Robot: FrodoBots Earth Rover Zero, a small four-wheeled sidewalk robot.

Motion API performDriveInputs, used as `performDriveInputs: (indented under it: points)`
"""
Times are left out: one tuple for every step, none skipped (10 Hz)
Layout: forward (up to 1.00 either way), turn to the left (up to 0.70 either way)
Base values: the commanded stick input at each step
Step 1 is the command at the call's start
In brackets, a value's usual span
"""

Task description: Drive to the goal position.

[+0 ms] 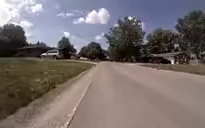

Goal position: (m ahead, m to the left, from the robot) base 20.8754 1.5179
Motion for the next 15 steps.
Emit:
performDriveInputs:
  points:
    - [1.0, 0.0]
    - [1.0, -0.02]
    - [1.0, -0.16]
    - [1.0, -0.09]
    - [1.0, 0.0]
    - [1.0, 0.0]
    - [1.0, 0.0]
    - [1.0, 0.0]
    - [1.0, 0.0]
    - [1.0, 0.0]
    - [1.0, 0.0]
    - [1.0, 0.0]
    - [1.0, 0.0]
    - [1.0, 0.0]
    - [1.0, 0.0]
